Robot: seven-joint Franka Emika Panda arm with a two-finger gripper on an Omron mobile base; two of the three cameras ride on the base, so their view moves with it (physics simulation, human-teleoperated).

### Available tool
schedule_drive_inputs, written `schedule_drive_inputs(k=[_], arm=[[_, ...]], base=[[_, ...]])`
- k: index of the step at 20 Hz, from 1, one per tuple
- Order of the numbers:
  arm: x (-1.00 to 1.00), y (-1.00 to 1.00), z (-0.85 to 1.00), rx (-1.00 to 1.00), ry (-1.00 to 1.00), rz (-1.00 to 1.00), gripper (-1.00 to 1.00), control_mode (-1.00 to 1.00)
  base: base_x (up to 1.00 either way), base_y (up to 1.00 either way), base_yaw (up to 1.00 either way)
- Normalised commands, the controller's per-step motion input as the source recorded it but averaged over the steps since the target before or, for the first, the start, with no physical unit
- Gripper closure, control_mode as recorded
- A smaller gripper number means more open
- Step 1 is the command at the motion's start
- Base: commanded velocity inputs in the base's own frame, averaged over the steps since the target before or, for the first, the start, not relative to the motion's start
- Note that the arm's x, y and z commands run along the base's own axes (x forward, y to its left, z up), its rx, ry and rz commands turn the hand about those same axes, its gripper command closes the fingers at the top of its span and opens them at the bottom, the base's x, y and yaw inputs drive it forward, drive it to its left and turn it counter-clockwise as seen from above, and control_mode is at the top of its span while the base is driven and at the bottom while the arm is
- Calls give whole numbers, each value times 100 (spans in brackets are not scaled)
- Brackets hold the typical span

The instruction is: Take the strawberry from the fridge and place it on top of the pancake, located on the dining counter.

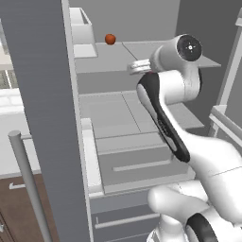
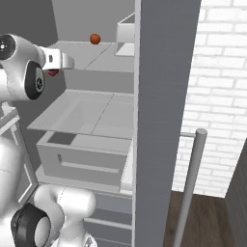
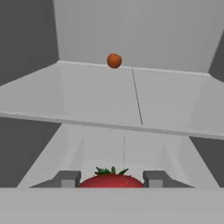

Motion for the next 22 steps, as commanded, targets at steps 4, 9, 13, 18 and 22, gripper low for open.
schedule_drive_inputs(k=[4, 9, 13, 18, 22], arm=[[-100, 0, 0, 0, 0, 0, 100, -100], [-97, -9, -4, 3, 0, 0, 100, -100], [-46, -7, -29, 5, 11, 0, 100, -100], [0, -1, -34, 3, 15, 1, 100, -100], [-3, 0, -10, 0, 1, 0, 100, 100]], base=[[0, 0, 0], [0, 0, 0], [0, 0, 0], [0, 0, 0], [-71, 10, -2]])
